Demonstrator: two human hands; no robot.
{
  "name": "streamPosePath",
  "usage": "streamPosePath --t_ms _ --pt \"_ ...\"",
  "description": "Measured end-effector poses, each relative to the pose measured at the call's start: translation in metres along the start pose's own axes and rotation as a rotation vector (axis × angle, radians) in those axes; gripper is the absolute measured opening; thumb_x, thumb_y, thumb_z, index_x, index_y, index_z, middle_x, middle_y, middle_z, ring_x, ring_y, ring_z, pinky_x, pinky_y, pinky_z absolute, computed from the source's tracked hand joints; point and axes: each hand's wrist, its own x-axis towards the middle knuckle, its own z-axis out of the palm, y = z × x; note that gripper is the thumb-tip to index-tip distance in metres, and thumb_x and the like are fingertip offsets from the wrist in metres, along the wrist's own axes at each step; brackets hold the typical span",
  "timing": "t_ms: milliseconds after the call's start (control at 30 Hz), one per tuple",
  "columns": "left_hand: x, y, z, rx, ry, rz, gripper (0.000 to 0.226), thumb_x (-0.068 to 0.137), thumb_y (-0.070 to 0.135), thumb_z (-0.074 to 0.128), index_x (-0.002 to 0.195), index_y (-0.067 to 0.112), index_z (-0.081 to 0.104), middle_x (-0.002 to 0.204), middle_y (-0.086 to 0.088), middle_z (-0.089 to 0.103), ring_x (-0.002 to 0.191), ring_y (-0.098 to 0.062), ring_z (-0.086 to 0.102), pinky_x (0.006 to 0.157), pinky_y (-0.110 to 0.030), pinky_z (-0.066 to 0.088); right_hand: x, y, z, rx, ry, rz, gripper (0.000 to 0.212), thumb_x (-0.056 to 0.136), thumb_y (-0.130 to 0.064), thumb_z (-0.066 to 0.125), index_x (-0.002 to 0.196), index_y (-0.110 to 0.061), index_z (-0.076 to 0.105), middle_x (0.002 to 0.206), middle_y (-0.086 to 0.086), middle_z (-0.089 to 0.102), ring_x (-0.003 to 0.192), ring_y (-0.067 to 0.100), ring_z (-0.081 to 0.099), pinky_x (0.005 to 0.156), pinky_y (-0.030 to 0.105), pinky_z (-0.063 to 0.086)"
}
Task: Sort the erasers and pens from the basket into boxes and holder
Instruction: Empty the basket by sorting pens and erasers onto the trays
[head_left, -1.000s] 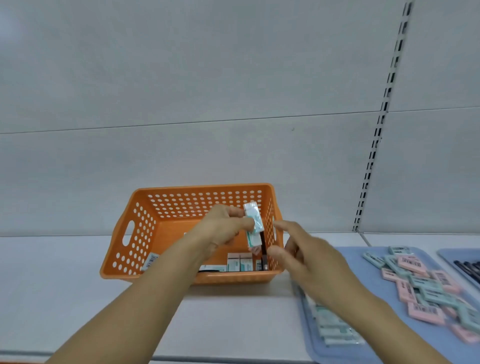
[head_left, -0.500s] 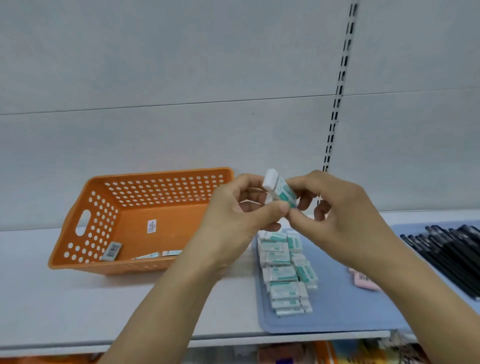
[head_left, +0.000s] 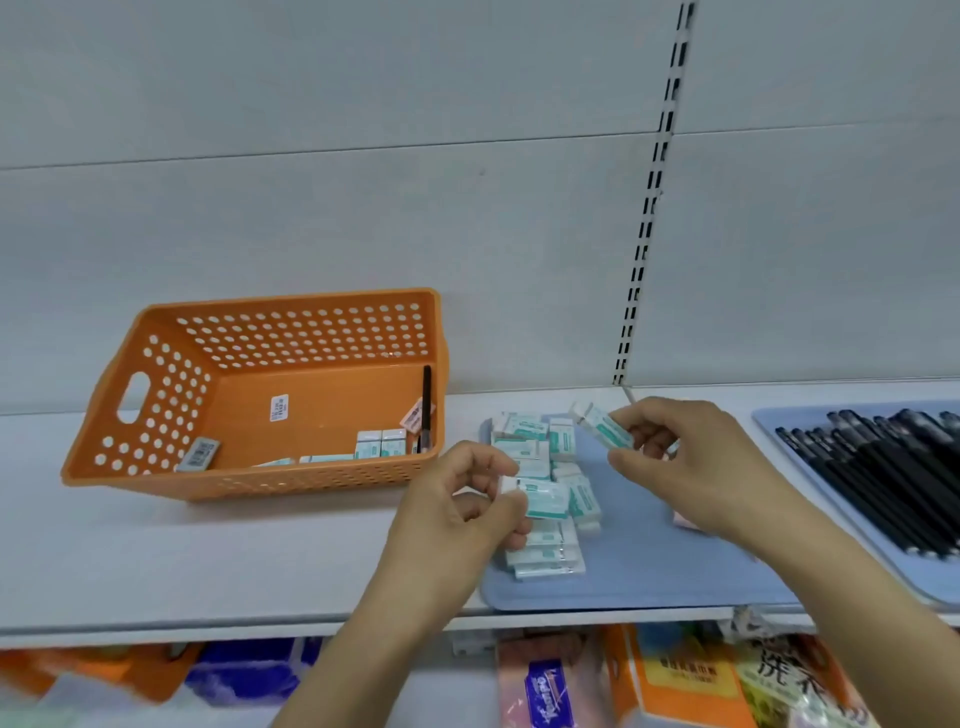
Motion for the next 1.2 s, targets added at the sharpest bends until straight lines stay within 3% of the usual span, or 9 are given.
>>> streamPosePath --t_ms 167,367,467,533,667,800,933,1100,1200 --pt "0.000 -0.008 0.004 -0.053 0.082 -0.010 0.016 0.083 -0.005 0.068 0.090 0.008 0.062 0.067 0.004 0.058 0.064 -0.024 0.068 0.056 -0.026 0.054 -0.005 -0.002 0.013 -0.158 -0.022 0.099 0.010 0.084 -0.033 0.067 0.090 -0.032 0.060 0.082 -0.014 0.059 0.075 0.001 0.055 0.070 0.027 0.048" --pt "-0.002 -0.011 0.007 -0.047 0.117 -0.003 0.010 0.087 0.004 0.068 0.092 0.011 0.062 0.067 -0.005 0.063 0.058 -0.014 0.064 0.050 -0.019 0.046 -0.010 -0.006 0.034 -0.344 -0.130 0.105 0.037 0.086 -0.056 0.059 0.114 -0.032 0.053 0.098 -0.015 0.055 0.088 0.005 0.053 0.072 0.027 0.046" --pt "-0.001 -0.008 0.009 -0.072 0.116 -0.015 0.008 0.089 0.006 0.066 0.095 0.009 0.062 0.069 -0.008 0.063 0.055 -0.010 0.061 0.051 -0.019 0.046 -0.010 -0.007 0.023 -0.240 -0.088 -0.120 0.032 0.089 -0.044 0.060 0.120 -0.039 0.053 0.111 -0.019 0.048 0.096 -0.003 0.045 0.076 0.013 0.037" --pt "0.001 -0.006 0.011 -0.120 0.124 -0.023 0.008 0.090 0.007 0.064 0.097 0.008 0.062 0.070 -0.010 0.063 0.056 -0.010 0.060 0.052 -0.020 0.047 -0.010 -0.014 0.017 -0.146 -0.179 -0.299 0.037 0.090 -0.027 0.061 0.124 -0.041 0.054 0.117 -0.024 0.048 0.106 -0.011 0.040 0.080 0.003 0.032" --pt "0.004 0.000 0.012 -0.170 0.136 -0.010 0.009 0.090 0.007 0.064 0.099 0.008 0.062 0.073 -0.013 0.063 0.060 -0.017 0.062 0.058 -0.025 0.052 -0.010 -0.029 0.015 -0.128 -0.251 -0.369 0.043 0.087 -0.025 0.063 0.126 -0.041 0.053 0.110 -0.030 0.048 0.101 -0.020 0.038 0.079 0.001 0.030" --pt "-0.001 0.009 0.010 -0.146 0.062 -0.042 0.025 0.092 0.013 0.063 0.114 0.021 0.054 0.093 -0.007 0.070 0.075 -0.018 0.071 0.069 -0.027 0.058 0.005 -0.029 0.017 -0.238 -0.114 -0.405 0.023 0.087 -0.033 0.065 0.110 -0.034 0.064 0.088 -0.025 0.053 0.085 -0.013 0.047 0.070 0.008 0.035" --pt "-0.022 0.021 -0.014 0.266 -0.051 0.094 0.024 0.088 0.041 0.065 0.110 0.045 0.056 0.100 0.020 0.068 0.086 -0.008 0.068 0.077 -0.035 0.058 0.033 -0.025 0.027 -0.349 -0.032 -0.295 0.012 0.085 -0.032 0.062 0.096 -0.027 0.065 0.089 -0.010 0.060 0.085 0.011 0.053 0.075 0.038 0.049" --pt "-0.028 0.050 -0.094 0.436 0.311 0.274 0.011 0.087 0.035 0.065 0.097 0.038 0.067 0.095 0.026 0.068 0.092 0.004 0.062 0.074 -0.013 0.050 0.050 -0.016 0.050 -0.594 -0.277 -0.247 0.029 0.092 -0.040 0.057 0.119 -0.031 0.062 0.111 -0.008 0.052 0.107 0.013 0.047 0.087 0.029 0.043" --pt "-0.004 0.048 -0.178 0.683 0.666 0.300 0.032 0.089 0.037 0.062 0.121 0.035 0.057 0.123 0.015 0.058 0.115 -0.010 0.054 0.093 -0.034 0.048 0.052 -0.032 0.054 -0.350 -0.044 -0.295 0.008 0.090 -0.030 0.064 0.093 -0.037 0.063 0.094 -0.014 0.058 0.094 0.011 0.054 0.076 0.029 0.043"
